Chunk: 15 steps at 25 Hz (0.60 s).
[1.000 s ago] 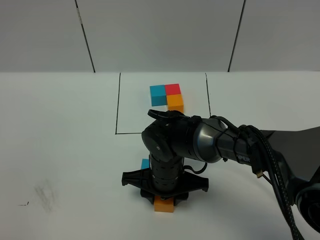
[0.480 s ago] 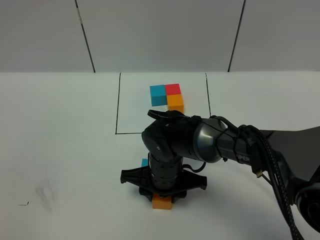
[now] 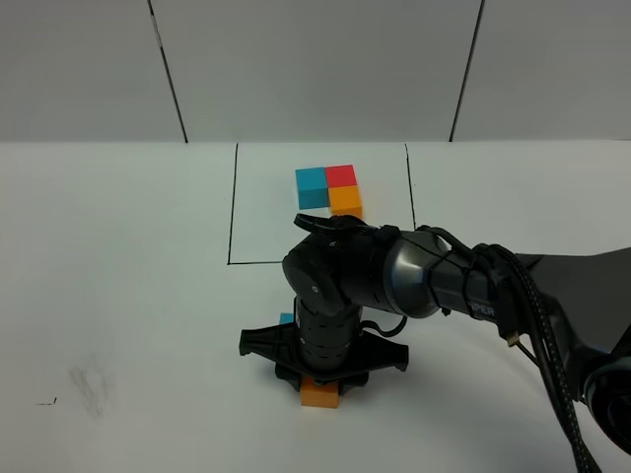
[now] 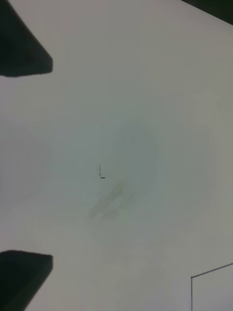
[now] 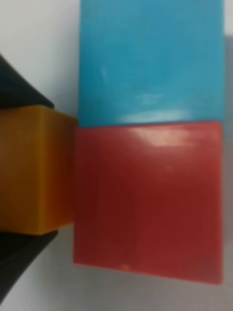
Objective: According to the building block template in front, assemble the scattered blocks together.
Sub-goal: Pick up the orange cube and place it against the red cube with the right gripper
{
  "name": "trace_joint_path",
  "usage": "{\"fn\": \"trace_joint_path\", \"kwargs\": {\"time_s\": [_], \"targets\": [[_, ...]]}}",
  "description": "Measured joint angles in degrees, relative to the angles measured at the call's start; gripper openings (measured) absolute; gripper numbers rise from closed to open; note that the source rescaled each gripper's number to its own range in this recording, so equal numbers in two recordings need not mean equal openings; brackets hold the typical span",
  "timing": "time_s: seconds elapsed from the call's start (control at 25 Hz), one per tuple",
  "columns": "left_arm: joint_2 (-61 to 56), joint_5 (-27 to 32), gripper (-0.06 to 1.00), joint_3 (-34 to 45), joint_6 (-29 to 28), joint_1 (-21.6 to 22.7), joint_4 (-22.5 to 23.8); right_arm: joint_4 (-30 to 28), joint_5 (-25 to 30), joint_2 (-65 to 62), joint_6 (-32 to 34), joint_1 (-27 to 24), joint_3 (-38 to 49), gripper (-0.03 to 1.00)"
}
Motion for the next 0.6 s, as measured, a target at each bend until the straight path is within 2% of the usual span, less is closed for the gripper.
{"fn": "trace_joint_path", "kwargs": {"time_s": [0.6], "targets": [[0.0, 0.0, 0.84, 0.0, -0.06, 0.0, 0.0, -2.66, -0.49, 0.05, 2.34, -0.53, -0.06, 0.0]]}}
